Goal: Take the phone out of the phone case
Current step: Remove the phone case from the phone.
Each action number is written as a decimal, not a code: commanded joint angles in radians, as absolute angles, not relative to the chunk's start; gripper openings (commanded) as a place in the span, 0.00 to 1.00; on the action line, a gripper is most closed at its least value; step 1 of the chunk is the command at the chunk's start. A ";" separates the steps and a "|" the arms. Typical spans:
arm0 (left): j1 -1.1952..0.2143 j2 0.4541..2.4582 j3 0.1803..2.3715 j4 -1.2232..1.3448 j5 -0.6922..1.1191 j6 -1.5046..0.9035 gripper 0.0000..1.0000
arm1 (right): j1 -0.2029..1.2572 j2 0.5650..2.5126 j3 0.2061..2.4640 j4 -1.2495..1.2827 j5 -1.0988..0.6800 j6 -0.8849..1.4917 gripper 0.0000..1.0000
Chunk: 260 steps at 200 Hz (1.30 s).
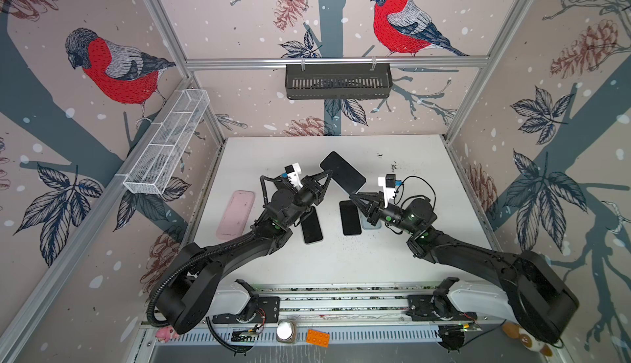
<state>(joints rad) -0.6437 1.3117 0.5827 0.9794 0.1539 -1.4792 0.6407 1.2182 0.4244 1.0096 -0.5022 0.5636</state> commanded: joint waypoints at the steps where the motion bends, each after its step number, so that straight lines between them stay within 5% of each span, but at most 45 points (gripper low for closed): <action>1: -0.658 1.315 0.597 1.053 0.261 -1.506 0.00 | 0.638 1.226 0.425 0.896 -0.377 0.441 0.16; 175: -0.661 1.350 0.619 1.064 0.282 -1.519 0.00 | 0.670 1.274 0.441 0.810 -0.099 0.328 0.23; 215: -0.647 1.341 0.610 1.049 0.294 -1.508 0.00 | 0.626 1.112 0.378 0.766 -0.150 0.383 0.51; 260: -0.604 1.340 0.590 1.054 0.343 -1.474 0.00 | 0.381 0.860 0.324 0.648 -0.420 0.638 0.67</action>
<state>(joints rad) -0.6178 1.3388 0.5907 0.9676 0.2920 -1.4918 0.4721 0.9340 0.3378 0.7021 -0.2379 0.4599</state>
